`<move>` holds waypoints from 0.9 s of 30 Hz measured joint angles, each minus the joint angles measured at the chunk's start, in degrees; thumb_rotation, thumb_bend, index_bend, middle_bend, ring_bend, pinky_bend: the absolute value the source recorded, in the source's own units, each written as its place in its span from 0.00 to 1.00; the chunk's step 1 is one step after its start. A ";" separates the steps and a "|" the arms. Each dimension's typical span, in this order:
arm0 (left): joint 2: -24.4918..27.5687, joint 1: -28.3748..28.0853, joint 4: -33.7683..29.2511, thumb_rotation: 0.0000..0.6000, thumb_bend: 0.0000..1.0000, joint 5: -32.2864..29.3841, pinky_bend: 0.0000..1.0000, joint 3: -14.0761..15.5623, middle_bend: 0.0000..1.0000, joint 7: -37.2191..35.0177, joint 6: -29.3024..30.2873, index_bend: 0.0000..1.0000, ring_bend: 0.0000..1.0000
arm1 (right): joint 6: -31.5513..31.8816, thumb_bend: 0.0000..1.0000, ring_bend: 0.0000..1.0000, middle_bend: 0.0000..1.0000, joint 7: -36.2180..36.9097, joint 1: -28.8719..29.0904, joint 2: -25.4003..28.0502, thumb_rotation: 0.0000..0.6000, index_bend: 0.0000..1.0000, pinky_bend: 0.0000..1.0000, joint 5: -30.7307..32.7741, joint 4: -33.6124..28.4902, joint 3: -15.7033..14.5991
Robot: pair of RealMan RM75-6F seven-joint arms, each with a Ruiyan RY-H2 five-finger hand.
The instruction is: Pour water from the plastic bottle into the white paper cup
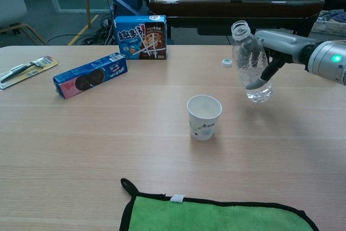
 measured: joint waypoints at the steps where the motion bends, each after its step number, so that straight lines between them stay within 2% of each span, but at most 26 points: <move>1: 0.06 0.02 -0.04 1.00 0.10 -0.05 0.75 -0.02 0.50 -0.06 0.00 0.48 0.51 | -0.19 0.15 0.51 0.61 -2.34 0.16 0.28 1.00 0.58 0.56 0.78 -0.79 0.16; 9: 0.31 0.07 -0.33 1.00 0.10 -0.27 0.75 -0.08 0.50 -0.26 -0.20 0.48 0.51 | 0.00 0.15 0.51 0.61 -22.61 1.42 1.59 1.00 0.58 0.56 6.99 -5.67 0.61; 15: 0.35 0.05 -0.41 1.00 0.10 -0.30 0.75 -0.08 0.50 -0.10 -0.33 0.48 0.51 | 0.70 0.15 0.52 0.62 -34.46 2.46 1.88 1.00 0.59 0.57 11.67 -8.35 0.26; 27: 0.51 0.11 -0.63 1.00 0.10 -0.59 0.75 -0.12 0.51 -0.39 -0.59 0.49 0.51 | 1.39 0.16 0.52 0.63 -48.32 4.72 2.86 1.00 0.59 0.57 16.94 -11.92 -1.68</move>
